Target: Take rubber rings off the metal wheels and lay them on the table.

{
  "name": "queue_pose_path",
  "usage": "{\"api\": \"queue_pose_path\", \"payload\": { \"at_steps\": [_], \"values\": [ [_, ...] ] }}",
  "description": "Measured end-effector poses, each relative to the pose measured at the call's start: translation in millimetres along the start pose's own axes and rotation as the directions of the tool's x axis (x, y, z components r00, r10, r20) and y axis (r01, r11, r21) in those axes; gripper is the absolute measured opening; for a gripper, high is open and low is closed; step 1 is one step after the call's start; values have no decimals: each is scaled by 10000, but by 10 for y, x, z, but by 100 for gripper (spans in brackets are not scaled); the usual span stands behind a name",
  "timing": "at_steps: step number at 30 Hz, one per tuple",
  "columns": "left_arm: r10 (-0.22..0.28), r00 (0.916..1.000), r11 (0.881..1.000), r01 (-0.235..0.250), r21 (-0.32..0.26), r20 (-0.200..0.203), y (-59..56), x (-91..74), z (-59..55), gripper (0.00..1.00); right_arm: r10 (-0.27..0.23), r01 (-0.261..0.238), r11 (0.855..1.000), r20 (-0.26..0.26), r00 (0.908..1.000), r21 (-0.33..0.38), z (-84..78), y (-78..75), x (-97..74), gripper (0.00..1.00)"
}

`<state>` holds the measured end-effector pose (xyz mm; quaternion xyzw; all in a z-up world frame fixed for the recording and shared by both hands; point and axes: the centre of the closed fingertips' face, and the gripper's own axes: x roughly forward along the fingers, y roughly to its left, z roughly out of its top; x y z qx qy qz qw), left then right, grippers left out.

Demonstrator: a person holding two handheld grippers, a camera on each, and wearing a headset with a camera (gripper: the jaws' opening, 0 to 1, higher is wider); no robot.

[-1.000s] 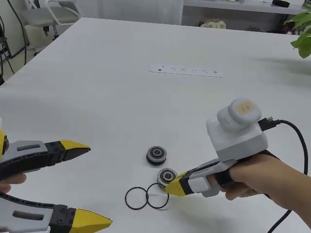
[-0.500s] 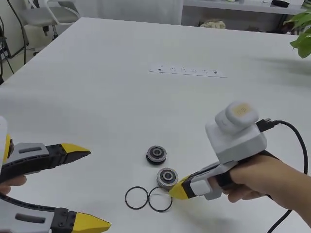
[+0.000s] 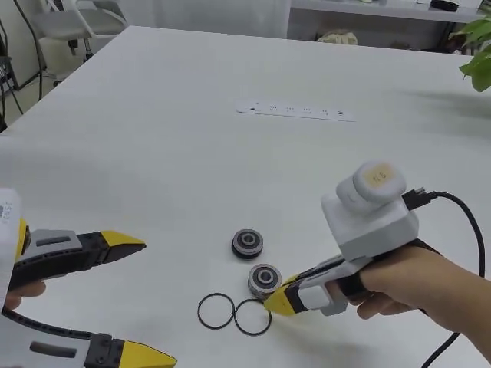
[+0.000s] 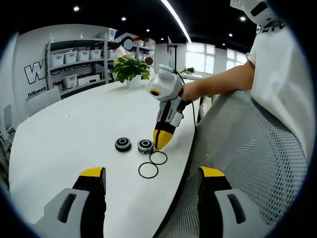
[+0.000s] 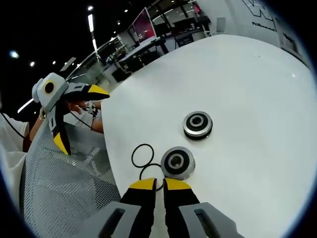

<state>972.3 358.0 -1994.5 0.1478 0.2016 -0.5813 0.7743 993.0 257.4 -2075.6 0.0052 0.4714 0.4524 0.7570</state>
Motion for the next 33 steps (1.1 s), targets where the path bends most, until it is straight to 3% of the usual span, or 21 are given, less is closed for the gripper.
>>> {"api": "queue_pose_path", "payload": {
  "at_steps": [3,7,13,17,25,33],
  "values": [
    [29,10000,10000,-29,-2,45,15,-7,14,74,-11,10,10000,116,9999,89,29,-10,-37,0],
    [76,9999,10000,-76,43,75,47,-22,41,74,-24,1,9994,690,9976,335,146,-31,-110,1],
    [173,9997,9998,-175,124,159,109,-56,101,74,-423,409,9991,1298,9906,128,263,-106,-178,0],
    [332,9989,9991,-340,240,320,179,-111,194,74,-605,607,9981,1795,9819,47,357,-152,-233,0],
    [455,9981,9970,-479,613,407,299,-172,364,74,-875,932,9955,2105,9737,-175,420,-212,-255,0],
    [441,9974,9896,-514,1347,572,445,-136,631,72,-1177,1217,9926,2347,9649,-28,447,-304,-288,0]
  ]
}}
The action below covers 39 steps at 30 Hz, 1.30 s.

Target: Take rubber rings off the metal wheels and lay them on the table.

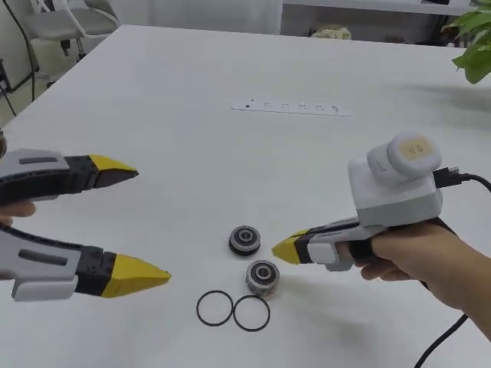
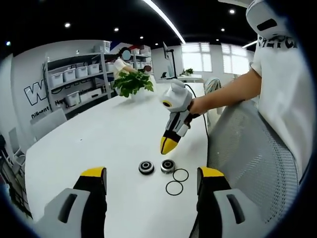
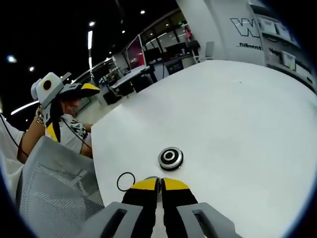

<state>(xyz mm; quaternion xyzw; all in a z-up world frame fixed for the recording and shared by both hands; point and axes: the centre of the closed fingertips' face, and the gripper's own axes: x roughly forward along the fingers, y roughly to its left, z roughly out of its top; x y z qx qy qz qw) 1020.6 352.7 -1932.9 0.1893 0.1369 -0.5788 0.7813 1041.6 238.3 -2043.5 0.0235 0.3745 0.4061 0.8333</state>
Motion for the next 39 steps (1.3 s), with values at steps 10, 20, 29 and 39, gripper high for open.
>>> {"api": "queue_pose_path", "payload": {
  "at_steps": [10,20,29,39],
  "values": [
    [-350,9993,9942,332,1022,151,115,238,254,66,-623,616,9978,284,9977,244,31,-177,-44,0],
    [-806,9967,9860,810,1460,-85,205,544,377,57,-794,779,9963,426,9959,366,34,-225,-58,0],
    [-1188,9915,9773,1262,1702,-526,290,963,278,45,-822,799,9962,683,9943,357,65,-235,-68,0],
    [-1605,9869,9844,1613,709,-167,179,1269,49,36,-831,817,9964,708,9940,230,49,-246,-51,0]
  ]
}}
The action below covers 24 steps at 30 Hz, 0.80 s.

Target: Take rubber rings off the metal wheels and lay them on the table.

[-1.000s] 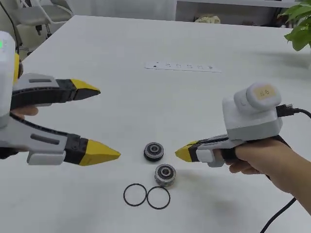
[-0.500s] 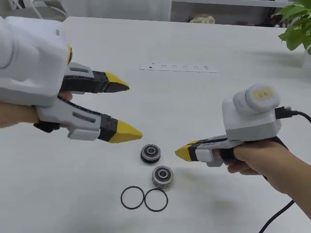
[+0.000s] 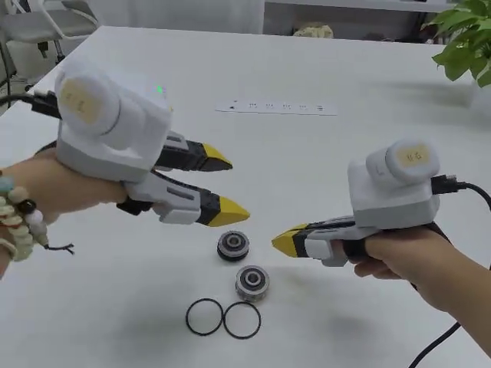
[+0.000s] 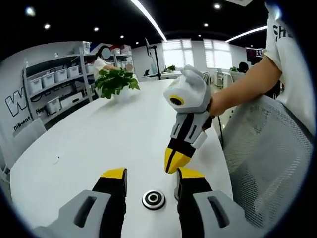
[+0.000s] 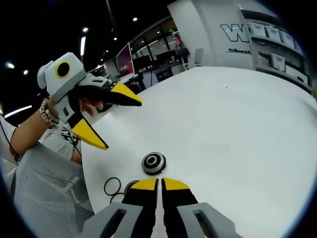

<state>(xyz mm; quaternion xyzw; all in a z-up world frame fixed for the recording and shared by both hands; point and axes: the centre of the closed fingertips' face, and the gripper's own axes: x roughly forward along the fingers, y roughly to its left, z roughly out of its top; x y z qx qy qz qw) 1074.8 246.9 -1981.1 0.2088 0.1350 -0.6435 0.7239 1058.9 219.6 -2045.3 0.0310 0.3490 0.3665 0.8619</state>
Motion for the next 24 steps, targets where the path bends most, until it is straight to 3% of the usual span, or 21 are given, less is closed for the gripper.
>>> {"api": "queue_pose_path", "payload": {
  "at_steps": [4,8,15,18,24],
  "values": [
    [-77,10000,9991,74,-413,-58,-55,89,-213,32,-31,31,10000,30,10000,-92,5,-5,2,0],
    [133,9991,9976,-160,-675,-402,-68,125,-409,26,-209,210,9994,13,9998,-281,2,-35,4,1],
    [433,9966,9930,-506,-1069,-701,-17,209,-594,20,-514,510,9976,-65,9987,-465,-14,-99,-4,2],
    [324,9978,9827,-424,-1801,-579,-39,236,-611,19,-553,551,9974,-29,9985,-458,-7,-108,-8,2],
    [515,9945,9812,-675,-1811,-917,-9,274,-711,14,-532,529,9975,-56,9986,-468,-16,-101,0,2]
  ]
}}
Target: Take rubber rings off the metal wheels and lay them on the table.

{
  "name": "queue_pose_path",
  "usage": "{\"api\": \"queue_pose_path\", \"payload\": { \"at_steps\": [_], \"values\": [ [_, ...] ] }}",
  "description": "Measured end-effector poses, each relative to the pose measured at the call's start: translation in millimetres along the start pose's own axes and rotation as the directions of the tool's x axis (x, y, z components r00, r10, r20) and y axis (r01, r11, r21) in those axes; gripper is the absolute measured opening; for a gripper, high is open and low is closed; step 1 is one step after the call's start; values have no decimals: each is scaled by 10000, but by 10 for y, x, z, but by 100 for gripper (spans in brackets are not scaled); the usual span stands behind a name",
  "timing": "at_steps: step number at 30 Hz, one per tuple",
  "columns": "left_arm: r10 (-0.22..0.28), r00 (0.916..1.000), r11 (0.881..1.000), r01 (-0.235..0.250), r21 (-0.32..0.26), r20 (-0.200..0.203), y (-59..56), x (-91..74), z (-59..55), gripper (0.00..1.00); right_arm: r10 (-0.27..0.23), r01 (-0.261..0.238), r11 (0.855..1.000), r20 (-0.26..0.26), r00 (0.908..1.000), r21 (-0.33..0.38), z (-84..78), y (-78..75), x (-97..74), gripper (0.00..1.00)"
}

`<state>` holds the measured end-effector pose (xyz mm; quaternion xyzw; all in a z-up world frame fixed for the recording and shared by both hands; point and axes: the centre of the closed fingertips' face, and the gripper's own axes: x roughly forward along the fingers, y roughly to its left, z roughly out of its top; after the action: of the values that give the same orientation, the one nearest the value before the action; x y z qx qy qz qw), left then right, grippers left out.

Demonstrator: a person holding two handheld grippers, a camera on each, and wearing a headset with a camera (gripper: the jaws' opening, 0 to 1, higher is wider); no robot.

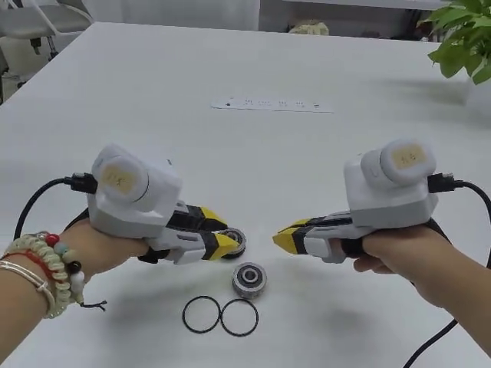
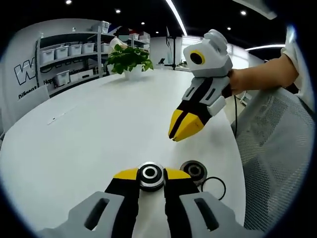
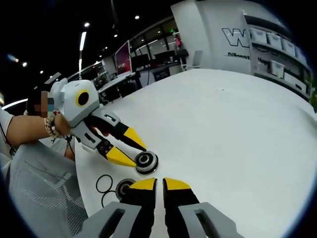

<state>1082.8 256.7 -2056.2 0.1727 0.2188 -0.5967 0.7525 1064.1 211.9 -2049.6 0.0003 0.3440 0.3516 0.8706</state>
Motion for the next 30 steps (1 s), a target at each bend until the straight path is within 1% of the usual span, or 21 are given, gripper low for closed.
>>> {"api": "queue_pose_path", "payload": {
  "at_steps": [3,4,5,6,8,10,11,12,13,17,18,21,22,23,25,27,28,29,30],
  "values": [
    [87,9998,9999,-88,-63,-164,16,19,-39,13,18,-18,10000,-36,10000,-59,-5,10,6,2],
    [155,9999,9999,-155,67,-19,40,22,-15,13,28,-28,10000,-38,10000,-65,-5,12,7,2],
    [203,9997,9998,-204,-46,-155,58,23,-34,11,39,-40,10000,-33,10000,-65,-4,15,7,2],
    [225,9996,9997,-227,-135,-173,62,19,-32,11,46,-46,10000,-32,10000,-65,-3,17,6,2],
    [248,9996,9996,-249,-95,-145,50,25,-31,10,30,-31,10000,-40,10000,-88,-6,16,6,2],
    [261,9995,9996,-259,149,-151,29,42,-21,9,28,-28,10000,-71,10000,-92,-14,14,11,2],
    [149,9996,9994,-142,311,-221,-9,48,-21,8,31,-32,9999,-103,9999,-98,-24,15,16,2],
    [266,9996,9994,-263,231,-133,2,54,2,8,24,-25,9999,-122,9999,-114,-30,15,21,2],
    [253,9996,9996,-252,121,-123,-3,57,7,8,20,-23,9999,-155,9999,-148,-44,16,31,2],
    [198,9998,9998,-198,34,-30,-30,69,22,8,11,-19,9992,-198,9998,-407,-82,38,79,4],
    [187,9998,9998,-187,34,-19,-39,72,25,8,-88,71,9979,-262,9996,-648,-103,28,97,5],
    [97,10000,9999,-97,52,9,-84,87,43,8,-362,333,9950,-292,9989,-939,-157,-10,152,7],
    [58,10000,10000,-59,64,24,-94,98,47,8,-479,439,9926,-326,9983,-1132,-177,-32,165,7],
    [3,10000,10000,-4,86,42,-108,115,49,8,-670,628,9899,-291,9973,-1274,-192,-60,181,7],
    [-47,10000,10000,47,33,84,-113,133,53,8,-704,664,9884,-248,9972,-1367,-205,-58,196,7],
    [-21,9998,9996,26,-276,177,-116,151,65,8,-693,689,9897,14,9976,-1253,-173,-52,210,9],
    [-12,9998,9993,20,-367,203,-116,158,68,8,-522,525,9927,54,9986,-1087,-169,-21,224,10],
    [1,9997,9991,10,-423,246,-113,171,73,8,-344,336,9959,-73,9994,-842,-196,9,249,11],
    [-6,9996,9989,19,-458,273,-118,182,77,8,-353,344,9958,-91,9993,-844,-204,10,260,11]
  ]
}}
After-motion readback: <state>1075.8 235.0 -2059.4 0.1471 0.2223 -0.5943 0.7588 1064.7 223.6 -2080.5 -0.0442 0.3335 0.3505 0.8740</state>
